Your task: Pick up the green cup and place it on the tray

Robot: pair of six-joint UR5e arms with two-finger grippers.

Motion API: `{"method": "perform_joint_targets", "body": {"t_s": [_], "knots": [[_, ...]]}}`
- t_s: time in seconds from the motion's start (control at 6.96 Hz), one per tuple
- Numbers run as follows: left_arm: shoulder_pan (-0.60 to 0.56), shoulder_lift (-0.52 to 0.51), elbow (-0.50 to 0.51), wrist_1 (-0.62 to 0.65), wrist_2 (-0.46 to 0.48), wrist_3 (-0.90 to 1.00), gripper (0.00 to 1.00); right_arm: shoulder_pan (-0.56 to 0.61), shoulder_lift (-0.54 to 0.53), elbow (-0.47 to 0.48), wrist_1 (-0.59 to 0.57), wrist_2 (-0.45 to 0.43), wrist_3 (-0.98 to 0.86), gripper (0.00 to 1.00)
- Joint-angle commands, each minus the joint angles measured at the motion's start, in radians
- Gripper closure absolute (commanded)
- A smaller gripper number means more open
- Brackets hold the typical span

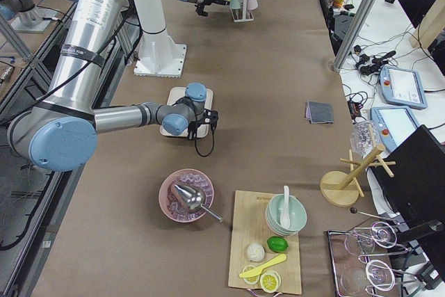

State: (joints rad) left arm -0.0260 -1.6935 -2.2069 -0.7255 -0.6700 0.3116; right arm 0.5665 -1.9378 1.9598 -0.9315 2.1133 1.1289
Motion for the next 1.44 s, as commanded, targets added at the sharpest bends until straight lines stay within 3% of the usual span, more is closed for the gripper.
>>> {"method": "perform_joint_targets", "body": {"t_s": [0.0,0.43,0.86,1.29], "knots": [[-0.015,0.008,0.009,-0.003,0.018,0.0,0.06,0.016,-0.007,0.013,0.035,0.037,-0.009,1.0],[-0.018,0.02,0.103,-0.148,0.039,-0.005,0.05,0.103,-0.013,0.014,0.045,0.178,-0.062,1.0],[-0.043,0.092,0.102,-0.212,0.044,-0.008,0.05,0.168,-0.013,0.033,0.045,0.281,-0.083,1.0],[-0.045,0.104,0.13,-0.262,0.061,-0.006,0.04,0.196,0.052,0.012,0.079,0.295,-0.08,1.0]]}}
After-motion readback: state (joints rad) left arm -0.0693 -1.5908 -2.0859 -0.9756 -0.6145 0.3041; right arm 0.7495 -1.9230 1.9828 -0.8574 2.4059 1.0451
